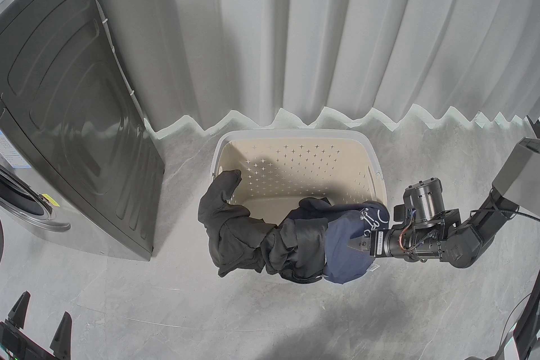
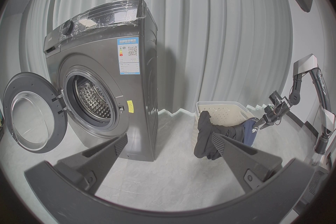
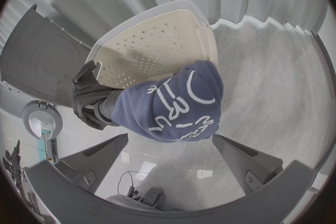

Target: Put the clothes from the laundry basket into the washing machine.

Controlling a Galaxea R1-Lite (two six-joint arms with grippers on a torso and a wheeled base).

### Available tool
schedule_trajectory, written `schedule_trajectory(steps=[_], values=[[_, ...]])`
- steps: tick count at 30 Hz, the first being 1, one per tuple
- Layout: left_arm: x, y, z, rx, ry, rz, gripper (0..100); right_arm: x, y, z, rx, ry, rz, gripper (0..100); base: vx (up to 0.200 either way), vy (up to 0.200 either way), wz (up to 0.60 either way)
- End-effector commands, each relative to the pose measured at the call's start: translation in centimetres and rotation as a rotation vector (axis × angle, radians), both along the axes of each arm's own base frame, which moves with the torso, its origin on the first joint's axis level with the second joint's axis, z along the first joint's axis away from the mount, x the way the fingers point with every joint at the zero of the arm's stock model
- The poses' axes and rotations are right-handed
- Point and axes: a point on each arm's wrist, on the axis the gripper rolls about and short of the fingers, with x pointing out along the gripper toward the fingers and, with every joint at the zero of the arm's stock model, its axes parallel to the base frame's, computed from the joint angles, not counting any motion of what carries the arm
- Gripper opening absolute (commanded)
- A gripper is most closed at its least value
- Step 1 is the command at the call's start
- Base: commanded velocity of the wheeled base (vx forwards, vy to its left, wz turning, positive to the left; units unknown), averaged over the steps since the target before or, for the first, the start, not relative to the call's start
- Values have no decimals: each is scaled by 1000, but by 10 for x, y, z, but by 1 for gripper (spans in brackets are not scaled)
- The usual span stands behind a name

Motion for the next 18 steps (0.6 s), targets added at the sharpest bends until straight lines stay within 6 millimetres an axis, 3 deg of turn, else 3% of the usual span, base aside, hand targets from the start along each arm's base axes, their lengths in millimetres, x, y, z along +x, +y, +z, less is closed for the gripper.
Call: schedule_trajectory(steps=[1, 11, 12, 18], values=[[0, 0, -5, 0, 2, 0, 100, 6, 3, -6, 4, 11, -10, 100, 0, 0, 0], [0, 0, -5, 0, 4, 0, 100, 17, 8, -10, 16, 6, -19, 100, 0, 0, 0], [0, 0, -5, 0, 2, 0, 100, 19, 8, -11, 20, 7, -24, 0, 0, 0, 0], [0, 0, -5, 0, 2, 0, 100, 18, 8, -10, 38, -7, -33, 0, 0, 0, 0]])
